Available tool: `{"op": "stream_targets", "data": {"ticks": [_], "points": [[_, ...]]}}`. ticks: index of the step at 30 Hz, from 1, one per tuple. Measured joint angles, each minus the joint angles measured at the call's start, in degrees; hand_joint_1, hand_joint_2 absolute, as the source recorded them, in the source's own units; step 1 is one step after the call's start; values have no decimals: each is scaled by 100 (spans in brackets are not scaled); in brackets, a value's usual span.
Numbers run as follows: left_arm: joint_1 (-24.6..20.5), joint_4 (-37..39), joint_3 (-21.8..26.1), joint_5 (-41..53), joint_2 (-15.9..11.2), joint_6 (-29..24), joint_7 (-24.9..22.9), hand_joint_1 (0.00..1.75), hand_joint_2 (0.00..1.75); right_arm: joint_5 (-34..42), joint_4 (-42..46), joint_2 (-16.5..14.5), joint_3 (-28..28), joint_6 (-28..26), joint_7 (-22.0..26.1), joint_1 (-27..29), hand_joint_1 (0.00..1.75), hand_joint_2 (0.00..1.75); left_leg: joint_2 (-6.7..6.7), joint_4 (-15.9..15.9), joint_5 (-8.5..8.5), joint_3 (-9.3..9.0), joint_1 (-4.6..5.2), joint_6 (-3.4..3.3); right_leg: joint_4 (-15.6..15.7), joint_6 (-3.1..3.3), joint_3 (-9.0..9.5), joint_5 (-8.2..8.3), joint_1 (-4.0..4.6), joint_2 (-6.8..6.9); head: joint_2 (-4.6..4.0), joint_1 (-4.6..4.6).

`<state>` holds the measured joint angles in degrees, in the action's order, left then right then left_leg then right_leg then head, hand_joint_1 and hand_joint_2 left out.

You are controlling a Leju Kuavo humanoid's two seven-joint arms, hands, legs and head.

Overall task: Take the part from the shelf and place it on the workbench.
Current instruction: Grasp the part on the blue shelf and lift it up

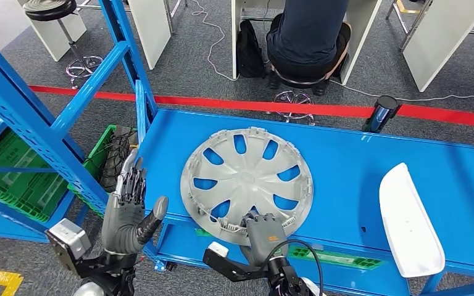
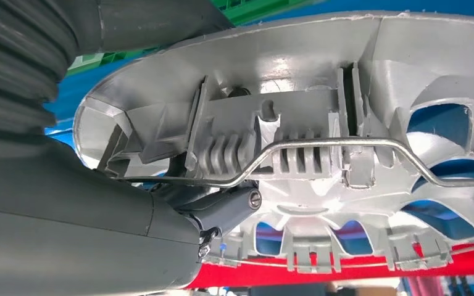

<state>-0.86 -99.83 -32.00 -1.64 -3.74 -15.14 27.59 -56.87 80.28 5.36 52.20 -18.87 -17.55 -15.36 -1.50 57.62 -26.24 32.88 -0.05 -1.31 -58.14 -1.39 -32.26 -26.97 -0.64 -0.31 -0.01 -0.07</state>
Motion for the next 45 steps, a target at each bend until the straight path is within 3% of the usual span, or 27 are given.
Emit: {"op": "stream_targets", "data": {"ticks": [6,13,23,35,45], "points": [[5,18,0,-5,0,-17,12,0,175,22,1,33,-97,-70,22,45,175,175,-1,0,-12,-25,0,-11,13,-12,-8,-9,0,0,0,-3],[13,45,0,-7,0,-53,60,0,175,332,58,47,-219,-515,197,123,175,175,-7,-2,-41,-71,0,-14,20,-32,1,-37,1,0,0,-1],[86,50,2,10,-1,-152,68,0,175,199,568,162,-434,-685,69,332,175,175,-13,0,-35,-62,0,-14,25,-33,89,-22,0,3,-1,-6],[154,79,8,14,-7,-155,192,0,175,-1386,2968,675,-799,675,-451,230,175,175,-4,-1,-35,-35,0,-14,26,-28,57,-17,0,2,0,-8],[217,84,9,6,-7,-172,248,0,175,-1822,4275,951,-741,1277,-510,-97,175,175,-4,-8,-35,-11,0,-14,26,-27,33,-18,0,2,0,-7]]}}
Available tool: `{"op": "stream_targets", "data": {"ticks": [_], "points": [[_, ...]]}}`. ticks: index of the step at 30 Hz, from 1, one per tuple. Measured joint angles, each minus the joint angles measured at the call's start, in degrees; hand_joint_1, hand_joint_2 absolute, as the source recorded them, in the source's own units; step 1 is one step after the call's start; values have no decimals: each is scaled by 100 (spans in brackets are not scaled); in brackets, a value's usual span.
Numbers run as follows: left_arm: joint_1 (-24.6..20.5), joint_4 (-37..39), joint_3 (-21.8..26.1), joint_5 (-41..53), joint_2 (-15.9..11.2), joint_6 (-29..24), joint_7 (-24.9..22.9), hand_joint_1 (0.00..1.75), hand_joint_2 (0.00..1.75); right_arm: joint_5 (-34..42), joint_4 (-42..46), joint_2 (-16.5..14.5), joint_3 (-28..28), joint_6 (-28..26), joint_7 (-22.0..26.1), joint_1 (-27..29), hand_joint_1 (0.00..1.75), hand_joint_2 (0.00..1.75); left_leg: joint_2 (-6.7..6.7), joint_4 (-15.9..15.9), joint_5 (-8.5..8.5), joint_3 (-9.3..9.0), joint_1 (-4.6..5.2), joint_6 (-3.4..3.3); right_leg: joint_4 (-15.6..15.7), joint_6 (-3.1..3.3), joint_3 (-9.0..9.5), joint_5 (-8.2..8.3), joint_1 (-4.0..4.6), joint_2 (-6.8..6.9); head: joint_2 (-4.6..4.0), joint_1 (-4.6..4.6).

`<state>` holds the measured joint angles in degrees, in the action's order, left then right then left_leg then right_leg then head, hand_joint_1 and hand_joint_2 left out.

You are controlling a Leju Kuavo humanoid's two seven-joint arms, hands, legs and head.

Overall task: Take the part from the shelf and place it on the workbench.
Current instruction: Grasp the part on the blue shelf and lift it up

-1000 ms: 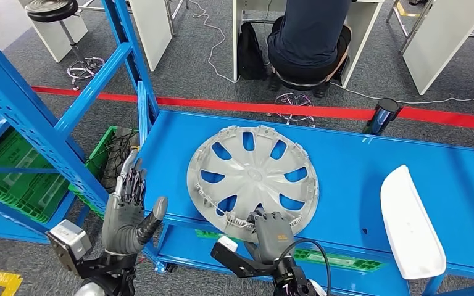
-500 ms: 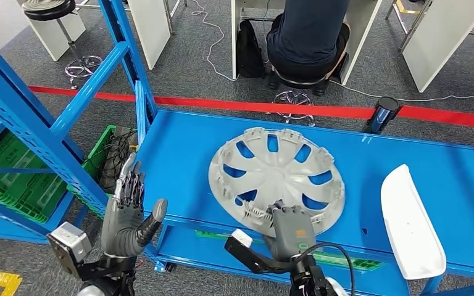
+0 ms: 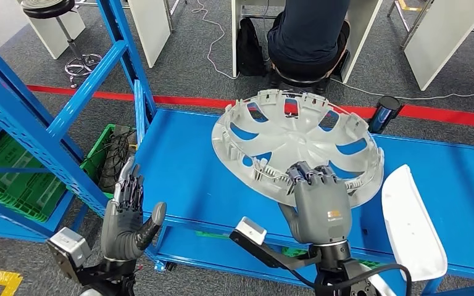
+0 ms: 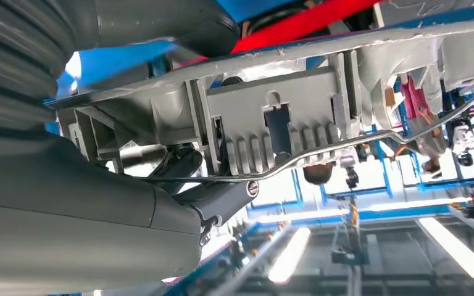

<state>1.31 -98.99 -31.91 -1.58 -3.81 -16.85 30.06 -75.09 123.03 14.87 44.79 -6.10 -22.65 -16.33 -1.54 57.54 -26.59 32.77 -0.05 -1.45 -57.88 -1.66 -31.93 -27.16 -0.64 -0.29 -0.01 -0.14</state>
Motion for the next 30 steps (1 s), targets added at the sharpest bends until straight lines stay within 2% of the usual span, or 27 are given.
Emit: {"op": "stream_targets", "data": {"ticks": [3,6,10,13,17,22,30], "points": [[2,5,0,-22,0,-4,40,0,175,-22,215,73,66,430,-20,-245,175,175,0,0,1,4,0,1,0,0,-4,0,0,0,-1,-1],[14,14,0,-41,-1,-18,77,0,175,-78,418,136,141,642,-45,-430,175,175,-1,0,4,6,0,3,0,0,-5,0,0,0,0,-2],[75,15,9,-79,-1,-123,145,0,175,-277,668,202,223,637,-61,-460,175,175,-1,0,3,9,0,3,0,0,-10,0,0,1,0,-3],[139,-2,25,-202,-3,-184,243,0,175,-405,880,226,295,397,-23,-334,175,175,-2,0,3,17,0,3,0,0,-18,0,0,1,0,-5],[252,-126,55,-414,-13,-212,593,0,0,-436,1130,240,373,-217,50,9,175,175,-3,-3,2,23,-1,3,0,0,-23,-3,0,1,1,-2],[370,-415,79,-369,-61,-267,806,0,0,-344,1304,247,421,-933,146,502,175,175,-3,-7,1,24,0,3,0,1,-24,-5,0,2,1,-3],[417,-721,79,-328,-118,-269,832,0,0,-318,1400,268,435,-1077,178,776,175,175,-2,-8,4,22,0,5,0,5,-24,-1,0,2,1,-3]]}}
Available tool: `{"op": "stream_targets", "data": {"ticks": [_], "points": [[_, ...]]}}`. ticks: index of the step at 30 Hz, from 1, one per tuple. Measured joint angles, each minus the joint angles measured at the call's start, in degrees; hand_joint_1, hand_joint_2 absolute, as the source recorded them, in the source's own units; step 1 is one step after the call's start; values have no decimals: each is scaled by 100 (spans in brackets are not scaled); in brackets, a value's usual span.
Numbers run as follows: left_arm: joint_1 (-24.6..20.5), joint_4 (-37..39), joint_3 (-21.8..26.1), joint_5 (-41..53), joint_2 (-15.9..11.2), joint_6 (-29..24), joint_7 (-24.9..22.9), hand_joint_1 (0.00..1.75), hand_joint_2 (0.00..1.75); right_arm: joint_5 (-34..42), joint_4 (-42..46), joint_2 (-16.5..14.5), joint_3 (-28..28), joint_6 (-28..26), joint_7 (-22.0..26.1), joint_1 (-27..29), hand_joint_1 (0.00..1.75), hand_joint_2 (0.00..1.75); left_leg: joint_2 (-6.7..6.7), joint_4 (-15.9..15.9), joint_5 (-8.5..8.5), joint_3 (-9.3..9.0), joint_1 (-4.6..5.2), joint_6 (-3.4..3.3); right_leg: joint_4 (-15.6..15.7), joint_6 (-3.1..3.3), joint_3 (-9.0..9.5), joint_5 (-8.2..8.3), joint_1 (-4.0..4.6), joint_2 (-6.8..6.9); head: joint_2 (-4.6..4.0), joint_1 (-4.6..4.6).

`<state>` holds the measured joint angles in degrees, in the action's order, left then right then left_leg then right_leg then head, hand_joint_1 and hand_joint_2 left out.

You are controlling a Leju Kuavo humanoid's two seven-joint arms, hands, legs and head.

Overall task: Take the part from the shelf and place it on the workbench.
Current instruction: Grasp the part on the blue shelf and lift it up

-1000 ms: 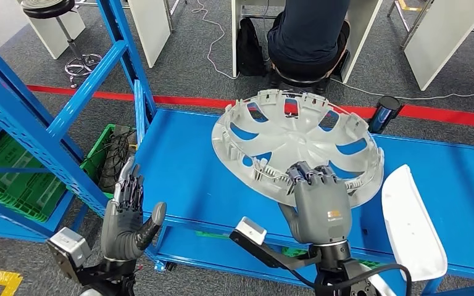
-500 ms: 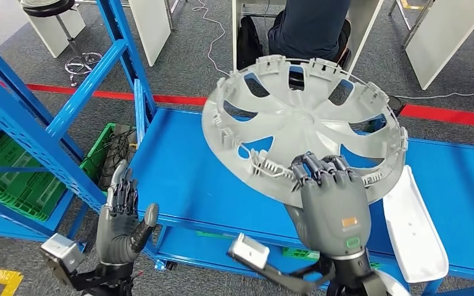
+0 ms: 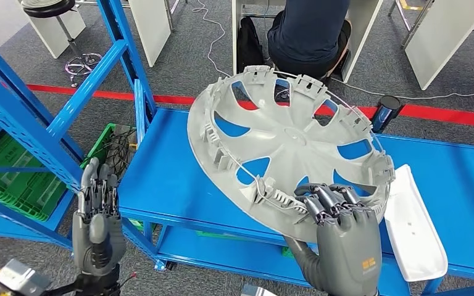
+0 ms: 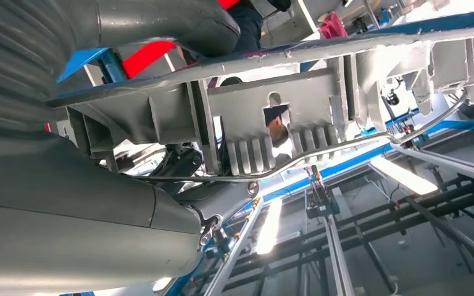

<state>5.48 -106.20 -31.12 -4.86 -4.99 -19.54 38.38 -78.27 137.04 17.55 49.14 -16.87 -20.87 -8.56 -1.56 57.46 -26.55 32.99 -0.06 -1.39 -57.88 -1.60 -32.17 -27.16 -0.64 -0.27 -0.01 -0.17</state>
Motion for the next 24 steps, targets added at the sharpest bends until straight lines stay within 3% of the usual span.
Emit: {"op": "stream_targets", "data": {"ticks": [10,15,18,20,22,23,24], "points": [[37,-190,0,116,-57,-26,10,0,0,92,67,11,5,-152,96,131,175,175,0,17,-13,5,10,-19,7,-6,0,2,-13,0,-1,1],[73,-245,-1,124,-110,-38,2,0,0,96,93,11,15,-146,107,173,175,175,-1,25,-24,9,38,-80,27,-44,4,13,-44,0,-1,21],[71,-292,-3,135,-130,-41,-38,0,0,115,125,12,18,-139,124,175,175,175,12,-163,85,-73,1,-153,2,-105,-24,-31,-29,0,-2,41],[70,-299,-5,137,-133,-42,-61,0,0,136,139,13,21,-136,132,175,175,175,24,-273,146,-126,-41,-174,-450,-139,-230,-305,-36,2,-1,-18],[74,-298,-9,138,-136,-43,-77,0,0,149,143,13,23,-133,136,175,175,175,25,-261,150,-111,-55,-175,-1161,-195,-538,-616,-70,2,-1,-85],[75,-298,-10,138,-138,-43,-87,0,0,155,143,14,23,-131,136,176,175,175,23,-235,143,-93,-67,-164,-1371,-230,-632,-659,-93,3,-1,-99],[76,-297,-12,137,-138,-43,-97,0,0,166,143,15,23,-127,134,176,175,175,18,-198,130,-73,-88,-145,-1379,-269,-633,-599,-119,3,-1,-103]]}}
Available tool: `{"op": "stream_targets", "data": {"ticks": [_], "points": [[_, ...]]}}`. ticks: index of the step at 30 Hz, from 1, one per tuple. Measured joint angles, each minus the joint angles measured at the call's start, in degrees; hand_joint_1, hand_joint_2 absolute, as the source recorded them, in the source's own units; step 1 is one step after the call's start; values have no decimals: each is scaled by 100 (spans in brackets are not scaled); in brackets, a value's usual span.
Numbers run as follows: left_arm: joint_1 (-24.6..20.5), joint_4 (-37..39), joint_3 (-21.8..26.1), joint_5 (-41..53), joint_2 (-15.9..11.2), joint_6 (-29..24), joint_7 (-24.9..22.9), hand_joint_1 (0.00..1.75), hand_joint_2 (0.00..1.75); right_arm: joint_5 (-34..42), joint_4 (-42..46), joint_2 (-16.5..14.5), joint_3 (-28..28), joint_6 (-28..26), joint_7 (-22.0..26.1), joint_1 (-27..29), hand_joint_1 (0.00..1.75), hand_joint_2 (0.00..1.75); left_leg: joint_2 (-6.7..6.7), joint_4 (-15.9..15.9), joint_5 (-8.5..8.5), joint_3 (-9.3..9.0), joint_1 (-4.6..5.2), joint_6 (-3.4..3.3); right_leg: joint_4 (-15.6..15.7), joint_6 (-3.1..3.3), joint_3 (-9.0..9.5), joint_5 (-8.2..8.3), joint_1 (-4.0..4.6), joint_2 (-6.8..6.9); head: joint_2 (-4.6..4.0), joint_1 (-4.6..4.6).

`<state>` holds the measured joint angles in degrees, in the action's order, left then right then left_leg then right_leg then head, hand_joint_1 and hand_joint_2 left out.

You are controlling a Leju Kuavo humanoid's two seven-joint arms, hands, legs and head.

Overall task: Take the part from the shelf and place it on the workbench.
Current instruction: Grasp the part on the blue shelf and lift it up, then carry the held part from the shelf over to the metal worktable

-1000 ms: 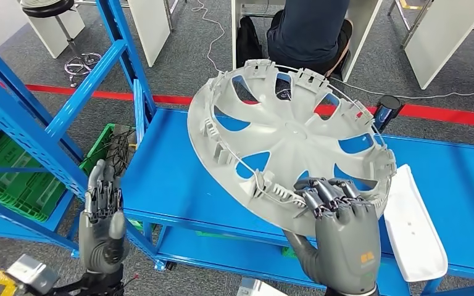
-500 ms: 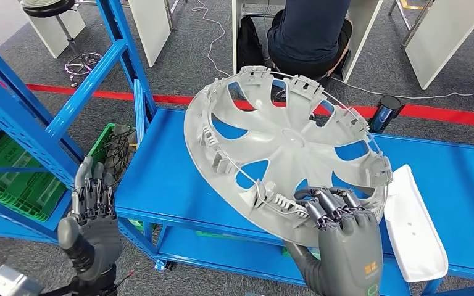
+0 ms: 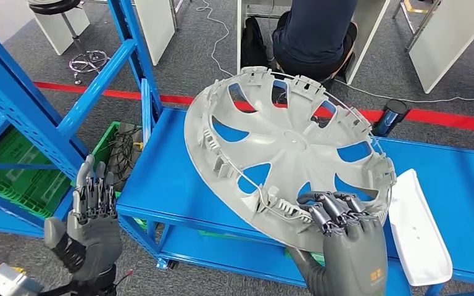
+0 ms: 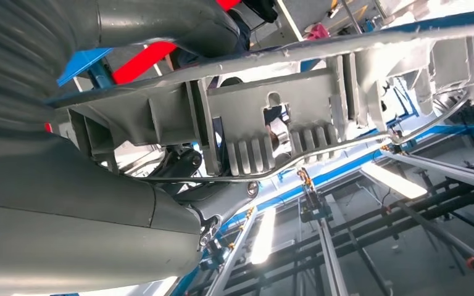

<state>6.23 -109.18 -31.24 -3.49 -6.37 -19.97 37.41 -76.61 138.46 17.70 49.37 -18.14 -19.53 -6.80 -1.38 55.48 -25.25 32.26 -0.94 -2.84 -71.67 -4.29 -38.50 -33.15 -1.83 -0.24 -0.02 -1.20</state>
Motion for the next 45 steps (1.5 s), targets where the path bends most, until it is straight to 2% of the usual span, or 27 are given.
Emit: {"op": "stream_targets", "data": {"ticks": [1,3,4,6,7,9,11,13,14,15,16,18,20,24,26,28,29,30,31,33,35,36,39,40,42,44,45], "points": [[0,0,-1,-2,-1,3,-9,0,0,16,0,2,1,4,-1,0,175,175,-8,49,-20,23,-29,32,215,-44,103,154,-33,0,1,-9],[-1,-2,-1,-8,-3,13,-19,0,0,61,0,4,2,11,-3,-3,175,175,-32,190,-81,91,-70,135,898,-127,422,423,-85,-25,1,-56],[-1,-6,-2,-10,-4,20,-20,0,0,81,4,4,2,14,-3,-5,175,175,-46,260,-104,138,-74,191,1125,-106,539,480,-95,-48,1,-80],[0,-16,-6,-15,-8,26,-20,0,0,104,11,4,2,16,-3,-10,175,175,-69,331,-98,217,-68,284,1200,14,576,467,-71,-90,0,-66],[2,-19,-9,-17,-11,27,-20,0,0,108,15,4,2,17,-3,-13,175,175,-76,332,-77,236,-78,316,1180,89,562,488,-65,-90,1,-27],[3,-19,-12,-22,-26,26,-21,0,0,113,15,4,2,18,-3,-17,175,175,-42,396,-132,309,-102,364,1177,187,535,529,-50,-67,1,48],[-3,-19,-15,-23,-42,27,-21,0,0,115,15,4,2,19,-3,-19,175,175,38,841,-431,520,-104,374,1192,275,514,568,-40,-41,1,119],[-3,-19,-18,-31,-52,36,-21,0,0,125,15,4,2,19,-3,-20,175,175,80,1580,-788,820,-92,367,1193,331,469,597,-9,-19,1,196],[-1,-18,-19,-37,-58,45,-19,0,0,139,15,4,2,19,-3,-20,175,175,82,1833,-872,915,-85,353,1193,348,445,613,13,-8,0,229],[0,-17,-19,-43,-64,55,-16,0,0,156,15,4,2,19,-3,-19,175,175,83,1897,-865,914,-73,325,1193,360,422,630,36,1,0,257],[0,-17,-20,-48,-69,65,-12,0,0,176,15,4,2,19,-3,-19,175,175,83,1739,-772,794,-55,281,1193,366,402,648,59,6,-1,282],[-6,-18,-21,-54,-77,78,-4,0,0,213,15,4,2,19,-3,-19,175,175,95,992,-530,321,1,149,1193,361,377,687,94,9,-1,324],[-15,-22,-22,-59,-79,86,3,0,0,244,15,4,1,18,-5,-22,175,175,129,434,-430,5,58,76,1195,324,355,724,115,13,1,328],[-12,-33,-24,-63,-84,101,22,0,0,346,15,4,-4,4,3,-30,175,175,132,254,-310,-28,77,44,1214,178,302,758,90,29,1,319],[-15,-33,-25,-68,-85,111,22,0,0,387,15,4,-4,-10,25,-28,175,175,141,182,-203,-43,50,2,920,123,174,480,87,24,1,268],[-11,-32,-25,-85,-85,120,21,0,0,405,15,4,-4,-12,34,-28,175,175,141,181,-140,20,57,-28,261,84,-22,41,82,22,1,190],[-6,-31,-25,-96,-86,124,21,0,0,415,15,5,-4,-9,32,-28,175,175,140,190,-115,68,60,-33,-35,70,-87,-96,81,21,0,155],[-3,-31,-25,-104,-86,126,20,0,0,428,15,5,-4,-5,27,-26,175,175,137,204,-92,114,62,-29,-170,61,-83,-126,80,22,0,128],[-1,-31,-25,-110,-86,127,20,0,0,445,15,6,-4,-2,21,-25,175,175,133,223,-73,159,63,-23,-101,56,10,-59,79,22,0,100],[-1,-31,-25,-111,-86,126,15,0,0,481,15,7,-5,3,8,-24,175,175,124,277,-47,241,61,-1,570,71,430,187,76,20,0,49],[-4,-34,-25,-112,-86,127,2,0,0,524,15,9,-8,9,-8,-27,175,175,118,332,-16,320,71,50,1158,125,791,303,96,14,1,22],[-5,-36,-25,-112,-86,127,-5,0,0,547,15,11,-14,13,-19,-28,175,175,117,347,8,348,74,85,1268,160,852,295,111,10,1,20],[-5,-42,-27,-112,-86,129,-24,0,0,604,15,16,-51,20,-57,-29,175,175,115,357,52,410,69,197,1318,283,821,384,113,18,0,35],[-8,-45,-28,-110,-86,130,-30,0,0,616,15,17,-67,19,-66,-28,175,175,116,435,-38,459,66,229,1343,332,805,425,100,28,0,55],[-13,-50,-35,-104,-86,132,-45,0,0,631,17,21,-102,15,-73,-12,175,175,119,923,-431,659,47,282,1373,401,743,506,81,44,0,128],[-15,-48,-55,-85,-85,131,-56,0,0,634,25,32,-140,10,-74,28,175,175,121,1625,-809,874,22,321,1371,420,649,574,84,46,0,198],[-15,-46,-69,-69,-84,129,-58,0,0,634,32,43,-153,9,-75,54,175,175,122,1818,-862,902,14,330,1369,415,600,609,85,47,1,222]]}}
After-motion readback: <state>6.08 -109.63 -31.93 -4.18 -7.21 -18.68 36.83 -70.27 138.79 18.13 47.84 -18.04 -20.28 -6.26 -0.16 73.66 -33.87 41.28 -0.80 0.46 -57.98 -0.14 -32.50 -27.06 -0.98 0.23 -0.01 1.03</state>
